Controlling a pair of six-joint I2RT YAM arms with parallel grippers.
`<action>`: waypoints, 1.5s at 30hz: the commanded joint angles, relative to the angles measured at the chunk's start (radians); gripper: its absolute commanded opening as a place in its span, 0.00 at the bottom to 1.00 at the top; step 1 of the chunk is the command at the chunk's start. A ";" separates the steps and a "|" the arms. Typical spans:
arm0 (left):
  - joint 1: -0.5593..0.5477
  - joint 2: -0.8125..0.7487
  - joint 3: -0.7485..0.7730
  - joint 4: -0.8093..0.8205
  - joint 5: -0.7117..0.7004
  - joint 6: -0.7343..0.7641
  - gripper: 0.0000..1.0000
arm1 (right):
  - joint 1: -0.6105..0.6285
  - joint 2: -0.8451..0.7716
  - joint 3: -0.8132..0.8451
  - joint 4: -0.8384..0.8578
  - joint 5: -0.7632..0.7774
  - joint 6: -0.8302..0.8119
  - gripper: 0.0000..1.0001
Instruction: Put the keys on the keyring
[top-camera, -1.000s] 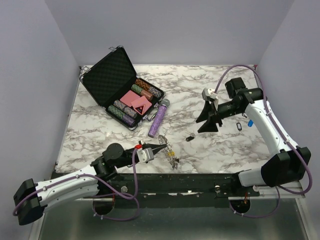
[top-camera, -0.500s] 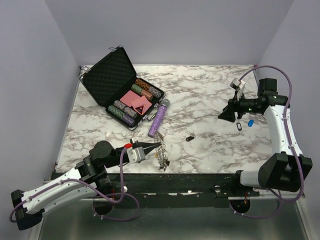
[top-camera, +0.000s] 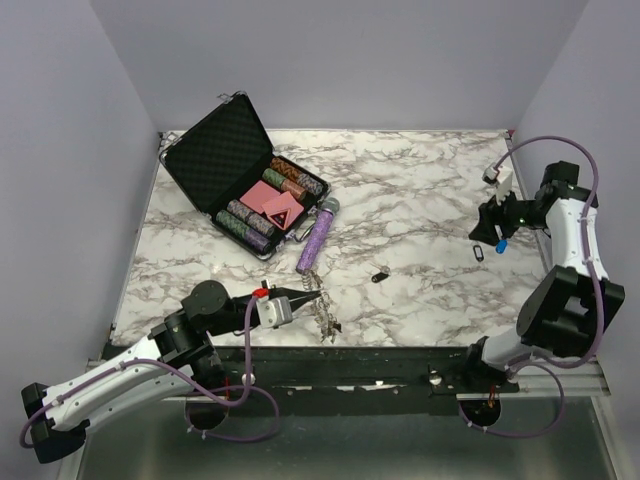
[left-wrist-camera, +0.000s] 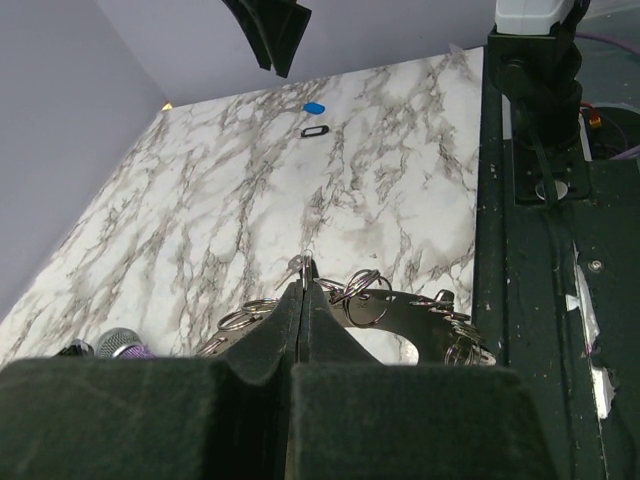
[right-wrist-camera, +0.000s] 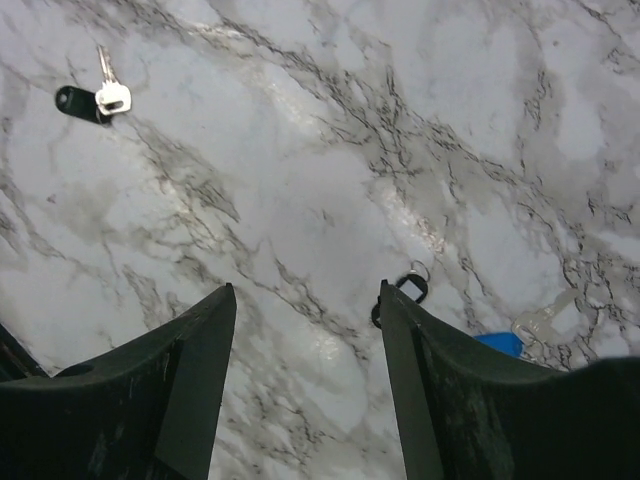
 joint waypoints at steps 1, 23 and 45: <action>0.006 -0.010 0.015 0.016 0.047 0.025 0.00 | -0.082 0.148 0.074 -0.149 -0.066 -0.390 0.68; 0.075 -0.001 0.015 0.005 0.076 0.039 0.00 | -0.225 0.615 0.247 -0.301 -0.120 -0.856 0.69; 0.101 0.033 0.016 0.005 0.110 0.032 0.00 | -0.152 0.796 0.464 -0.418 -0.062 -0.771 0.54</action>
